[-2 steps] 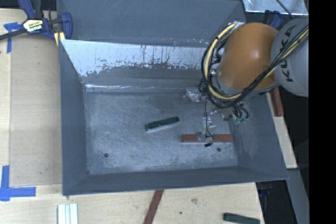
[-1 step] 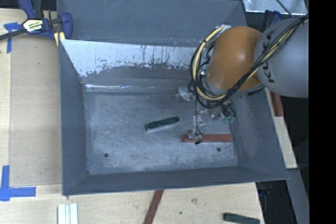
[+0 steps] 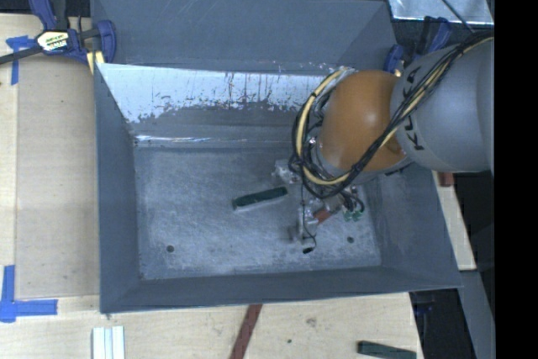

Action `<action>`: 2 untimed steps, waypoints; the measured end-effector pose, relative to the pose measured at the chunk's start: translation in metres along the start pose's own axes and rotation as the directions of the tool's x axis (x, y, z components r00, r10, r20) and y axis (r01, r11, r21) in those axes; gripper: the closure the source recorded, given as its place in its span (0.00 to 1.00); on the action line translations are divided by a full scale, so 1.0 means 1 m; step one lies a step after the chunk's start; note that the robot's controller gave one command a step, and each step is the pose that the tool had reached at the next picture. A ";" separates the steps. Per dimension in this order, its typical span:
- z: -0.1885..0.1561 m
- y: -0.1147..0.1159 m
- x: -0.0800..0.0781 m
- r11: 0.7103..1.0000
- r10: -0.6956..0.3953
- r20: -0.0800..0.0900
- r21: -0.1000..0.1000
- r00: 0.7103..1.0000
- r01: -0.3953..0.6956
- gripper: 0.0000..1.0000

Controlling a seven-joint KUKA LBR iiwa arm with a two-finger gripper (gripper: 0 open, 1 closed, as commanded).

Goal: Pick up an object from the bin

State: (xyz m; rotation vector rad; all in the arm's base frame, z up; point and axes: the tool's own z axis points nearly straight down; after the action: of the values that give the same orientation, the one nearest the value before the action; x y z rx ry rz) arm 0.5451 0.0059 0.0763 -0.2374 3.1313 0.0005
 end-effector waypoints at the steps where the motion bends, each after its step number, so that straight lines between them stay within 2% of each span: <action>1: 0.005 0.066 -0.041 0.997 -0.076 0.006 -0.001 0.997 0.076 1.00; 2: 0.005 0.066 -0.041 0.997 -0.077 0.006 -0.001 0.997 0.077 1.00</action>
Offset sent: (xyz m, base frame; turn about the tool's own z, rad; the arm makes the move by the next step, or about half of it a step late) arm 0.0000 0.0000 0.0000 0.0000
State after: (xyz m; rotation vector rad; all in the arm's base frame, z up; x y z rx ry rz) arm 0.5758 0.0775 0.0716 -0.3568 3.1141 0.0023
